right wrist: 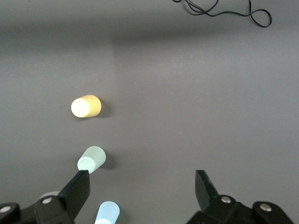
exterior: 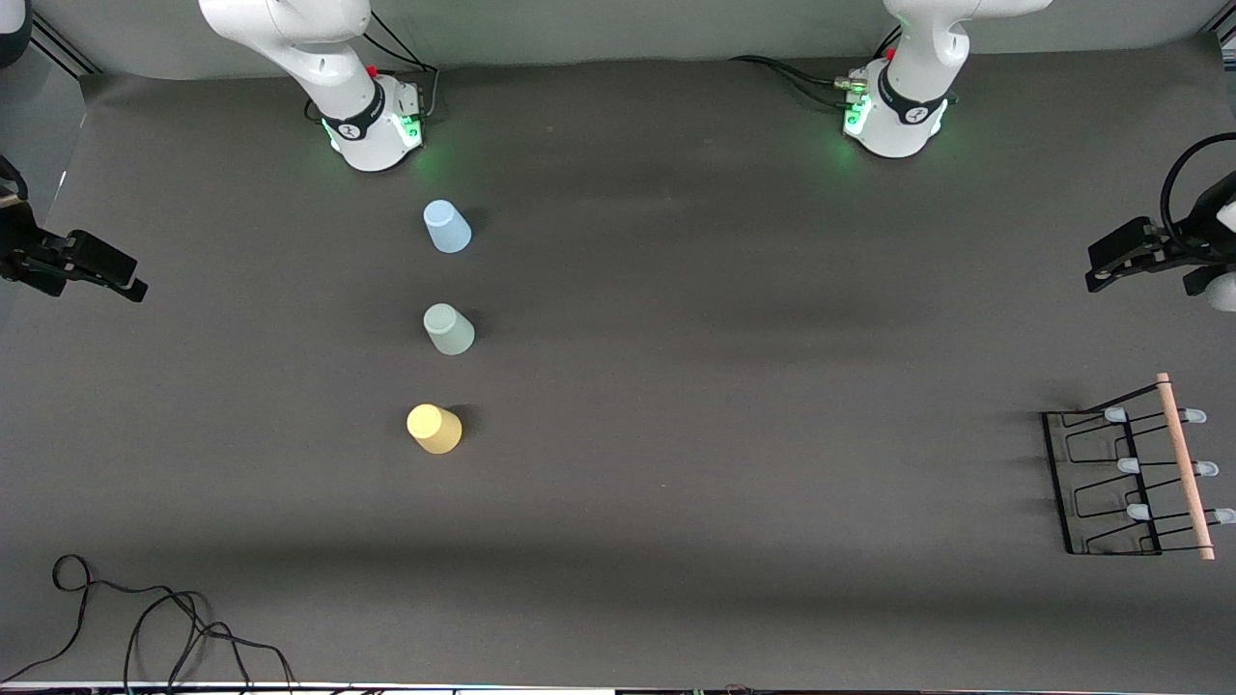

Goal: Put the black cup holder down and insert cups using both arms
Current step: 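Reach the left gripper toward the black cup holder's wooden dowel, then lower the left gripper and close it on the wooden dowel, then lift the cup holder by the dowel with the left gripper, then carry the cup holder toward the cups and lower it onto the table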

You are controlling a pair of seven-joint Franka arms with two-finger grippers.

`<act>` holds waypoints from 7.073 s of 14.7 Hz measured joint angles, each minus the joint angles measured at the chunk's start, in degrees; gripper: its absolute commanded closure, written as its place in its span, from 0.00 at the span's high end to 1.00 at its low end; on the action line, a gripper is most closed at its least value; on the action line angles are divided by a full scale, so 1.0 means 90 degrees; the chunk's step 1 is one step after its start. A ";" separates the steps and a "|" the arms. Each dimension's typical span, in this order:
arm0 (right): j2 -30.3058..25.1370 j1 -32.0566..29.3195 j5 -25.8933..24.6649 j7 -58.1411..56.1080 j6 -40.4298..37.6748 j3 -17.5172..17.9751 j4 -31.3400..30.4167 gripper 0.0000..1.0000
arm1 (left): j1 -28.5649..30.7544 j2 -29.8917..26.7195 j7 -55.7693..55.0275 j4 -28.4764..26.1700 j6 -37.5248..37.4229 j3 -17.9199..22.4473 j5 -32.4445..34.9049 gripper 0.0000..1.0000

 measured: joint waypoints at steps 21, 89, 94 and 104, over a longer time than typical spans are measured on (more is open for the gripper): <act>0.0180 -0.0005 0.0051 -0.0004 -0.0293 -0.0049 0.0264 1.00 | 0.0799 0.2416 0.0127 0.0854 0.2041 0.0111 0.0010 1.00; 0.0358 0.0016 0.0052 -0.0024 -0.0543 -0.0029 0.0262 1.00 | -0.3180 0.1236 -0.4079 -0.1525 0.2770 -0.0168 -0.0404 0.00; 0.0401 0.0014 0.0052 -0.0029 -0.0563 -0.0034 0.0258 1.00 | -0.4039 0.1508 -0.4907 -0.2126 0.3607 -0.0167 -0.0397 0.00; 0.0500 -0.0008 0.0052 -0.0030 -0.0723 -0.0064 0.0257 1.00 | -0.4721 0.1981 -0.5578 -0.2159 0.4624 -0.0157 -0.0395 0.00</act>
